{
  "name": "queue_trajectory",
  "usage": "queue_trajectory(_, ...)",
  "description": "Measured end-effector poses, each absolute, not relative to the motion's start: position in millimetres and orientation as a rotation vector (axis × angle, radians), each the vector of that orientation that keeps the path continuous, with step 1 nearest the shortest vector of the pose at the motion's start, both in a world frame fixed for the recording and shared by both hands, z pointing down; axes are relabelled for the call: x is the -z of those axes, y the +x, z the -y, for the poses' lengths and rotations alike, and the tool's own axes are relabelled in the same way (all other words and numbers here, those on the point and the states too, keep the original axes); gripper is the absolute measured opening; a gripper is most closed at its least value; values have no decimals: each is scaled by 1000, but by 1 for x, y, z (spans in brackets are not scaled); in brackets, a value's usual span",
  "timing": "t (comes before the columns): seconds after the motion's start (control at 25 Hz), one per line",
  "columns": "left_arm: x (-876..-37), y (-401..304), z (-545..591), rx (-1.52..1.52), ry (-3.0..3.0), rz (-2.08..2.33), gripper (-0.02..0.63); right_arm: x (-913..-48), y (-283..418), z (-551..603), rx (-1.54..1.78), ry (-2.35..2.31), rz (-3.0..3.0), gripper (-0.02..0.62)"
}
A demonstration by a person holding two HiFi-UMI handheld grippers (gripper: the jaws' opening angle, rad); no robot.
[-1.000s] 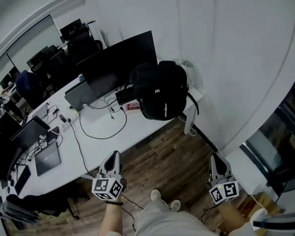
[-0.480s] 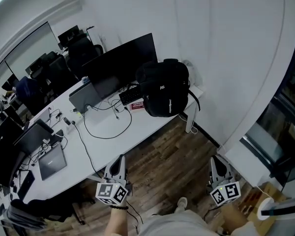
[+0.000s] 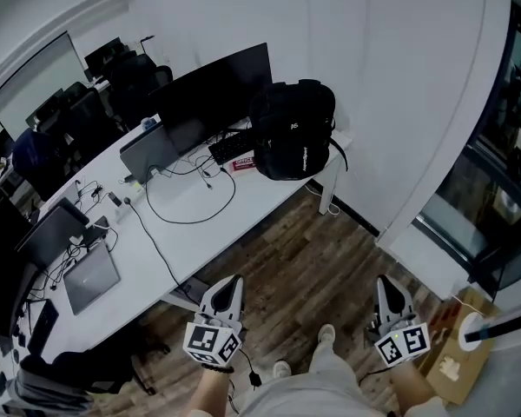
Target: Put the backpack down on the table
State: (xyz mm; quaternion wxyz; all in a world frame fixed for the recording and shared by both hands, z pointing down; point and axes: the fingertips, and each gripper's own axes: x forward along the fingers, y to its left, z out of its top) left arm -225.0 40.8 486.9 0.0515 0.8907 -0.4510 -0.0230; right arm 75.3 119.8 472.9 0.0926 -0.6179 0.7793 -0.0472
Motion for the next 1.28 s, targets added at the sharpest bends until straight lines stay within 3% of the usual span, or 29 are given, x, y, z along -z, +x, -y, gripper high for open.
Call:
queue_trajectory(0.32, -488, -216, -74, 68, 2770, 1244, 9, -471, 64, -168, 148, -1893, -2289, 21)
queue_trajectory(1.28, -457, -140, -117, 106, 2824, 1217, 9, -463, 123, -207, 149, -1887, -2294, 14)
